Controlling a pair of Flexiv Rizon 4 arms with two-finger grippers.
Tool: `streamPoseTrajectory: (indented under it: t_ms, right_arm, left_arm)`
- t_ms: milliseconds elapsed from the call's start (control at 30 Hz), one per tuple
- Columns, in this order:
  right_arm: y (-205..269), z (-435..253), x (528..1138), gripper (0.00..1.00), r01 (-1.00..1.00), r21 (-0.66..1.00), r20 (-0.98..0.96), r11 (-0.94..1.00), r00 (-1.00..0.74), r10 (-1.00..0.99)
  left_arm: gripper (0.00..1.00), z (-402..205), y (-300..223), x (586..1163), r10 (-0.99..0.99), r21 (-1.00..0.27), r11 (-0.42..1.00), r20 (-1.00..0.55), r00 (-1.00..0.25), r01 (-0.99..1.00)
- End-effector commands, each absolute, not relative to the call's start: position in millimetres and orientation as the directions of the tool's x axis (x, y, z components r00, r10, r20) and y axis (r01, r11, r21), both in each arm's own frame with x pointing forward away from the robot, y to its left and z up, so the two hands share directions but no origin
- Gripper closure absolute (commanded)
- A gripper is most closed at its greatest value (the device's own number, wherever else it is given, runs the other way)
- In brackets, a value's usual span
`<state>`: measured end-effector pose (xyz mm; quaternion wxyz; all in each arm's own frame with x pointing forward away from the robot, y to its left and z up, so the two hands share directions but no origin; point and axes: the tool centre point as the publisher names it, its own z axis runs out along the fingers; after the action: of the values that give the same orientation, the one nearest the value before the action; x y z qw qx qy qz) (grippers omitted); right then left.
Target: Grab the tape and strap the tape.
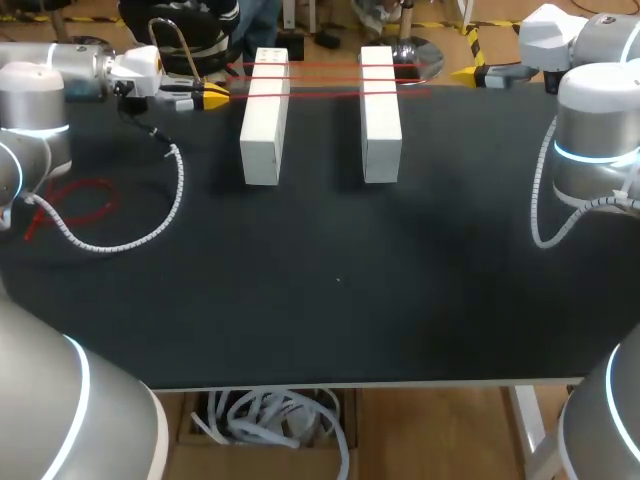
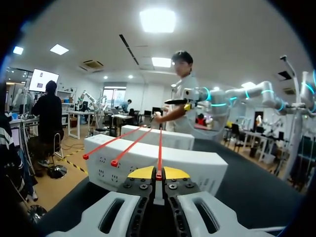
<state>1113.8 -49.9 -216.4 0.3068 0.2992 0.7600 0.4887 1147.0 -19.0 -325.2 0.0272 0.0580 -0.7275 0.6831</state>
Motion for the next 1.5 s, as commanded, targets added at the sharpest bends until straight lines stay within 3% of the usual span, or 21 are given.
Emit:
streamPoseTrajectory:
  t_ms: [33,467,700,900,1300,1500]
  right_arm:
    - [-50.0,-215.8,1114.0,0.0,0.158,0.925,-0.174,0.345,-0.633,0.754]
    - [-50.0,-215.8,1114.0,0.0,0.158,0.925,-0.174,0.345,-0.633,0.754]
    - [-50.0,-215.8,1114.0,0.0,0.158,0.925,-0.174,0.345,-0.633,0.754]
    - [-50.0,-215.8,1114.0,0.0,0.158,0.925,-0.174,0.345,-0.633,0.754]
    - [-50.0,-215.8,1114.0,0.0,0.158,0.925,-0.174,0.345,-0.633,0.754]
    - [-50.0,-215.8,1114.0,0.0,0.158,0.925,-0.174,0.345,-0.633,0.754]
  left_arm:
    - [1.0,-324.3,-18.6,1150.3,-0.026,-0.993,0.047,0.111,-0.993,-0.112]
    - [1.0,-269.3,-33.6,1127.8,-0.041,-0.991,-0.086,0.106,-0.993,-0.102]
    - [1.0,-224.6,-57.0,1113.1,-0.044,-0.973,-0.216,0.093,-0.995,-0.082]
    - [1.0,-194.5,-83.8,1105.3,-0.053,-0.971,-0.236,0.06,-0.997,-0.046]
    - [1.0,-166.1,-114.7,1109.3,-0.065,-0.896,-0.419,0.192,-0.979,-0.148]
    - [1.0,-155.4,-124.7,1110.0,-0.099,-0.888,-0.447,0.168,-0.981,-0.107]
